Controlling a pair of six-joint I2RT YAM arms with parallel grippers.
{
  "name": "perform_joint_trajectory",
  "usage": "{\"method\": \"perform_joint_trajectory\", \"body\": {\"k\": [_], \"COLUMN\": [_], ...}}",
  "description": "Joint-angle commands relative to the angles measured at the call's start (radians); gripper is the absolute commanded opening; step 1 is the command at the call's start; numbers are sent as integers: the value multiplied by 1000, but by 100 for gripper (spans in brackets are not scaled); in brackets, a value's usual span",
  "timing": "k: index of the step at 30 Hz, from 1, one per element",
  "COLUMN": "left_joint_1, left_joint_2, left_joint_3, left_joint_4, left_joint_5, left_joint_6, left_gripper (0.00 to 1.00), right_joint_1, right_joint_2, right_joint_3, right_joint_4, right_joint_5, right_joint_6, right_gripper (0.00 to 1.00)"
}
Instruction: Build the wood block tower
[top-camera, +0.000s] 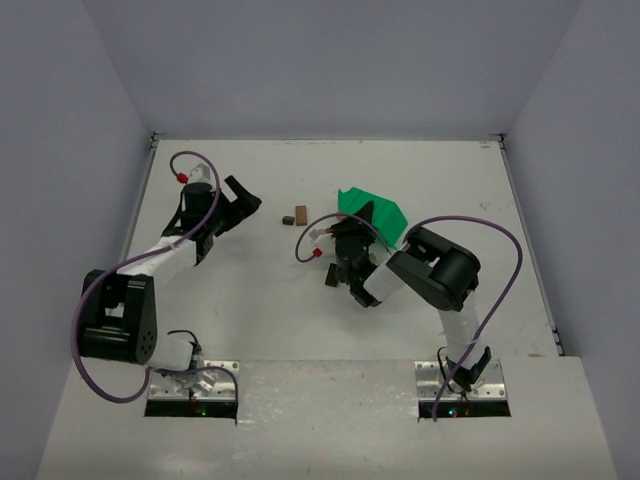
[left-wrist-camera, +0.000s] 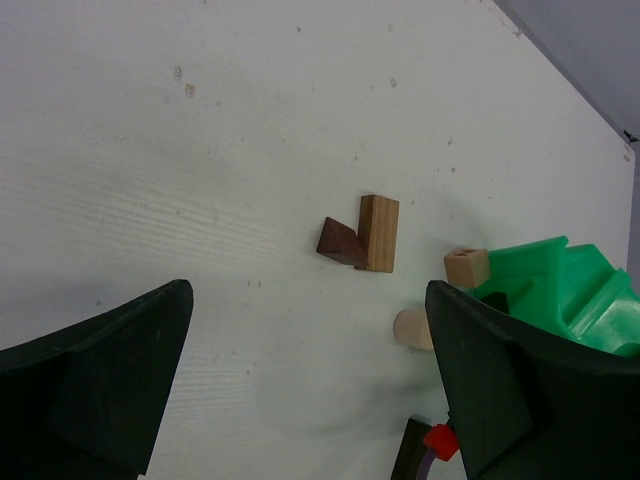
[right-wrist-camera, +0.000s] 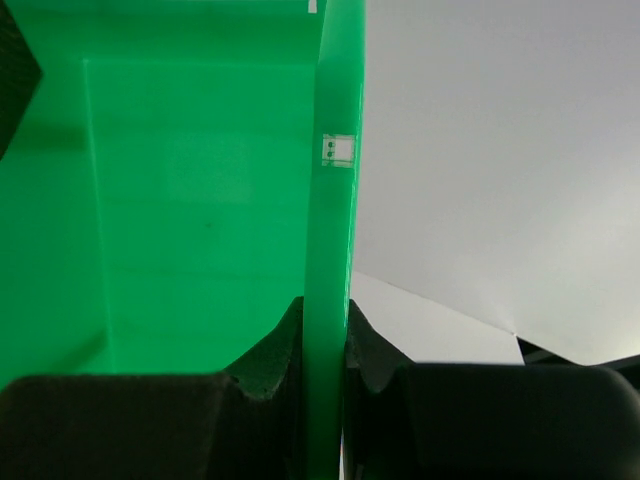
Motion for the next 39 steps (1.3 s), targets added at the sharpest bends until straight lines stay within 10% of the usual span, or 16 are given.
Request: {"method": "perform_joint_trajectory", "body": {"k": [1,23,28,31,34,39], "left_joint_1": [-4,-4,-4,-4,-4,-4], "left_joint_2": [-57,-154,-152,-154,-156,-179], "left_joint_3": [1,-16,-15,-13,-11,-13], "left_joint_4": [6,-11,-9,-9,-13,-23], "left_joint_5": [-14,30,25,34,39,73], "left_joint_6": [16,50,53,55,59,64], "left_gripper": [100,100,100,100,100,100], "right_joint_1": [1,-135,-159,-229,-313,-346], "right_joint_2": [-16,-195,-363,-497,-661,-725], "right_joint_3": [57,43,47,224,130,129], "right_joint_4": [362,225,-449,-1424,-1377,-1401], "right_joint_5": [-12,124,134,-322,-673,-726], "right_joint_6": [-63,309,1044,1902,1943,1954], "right_gripper": [5,5,6,1,0,3]}}
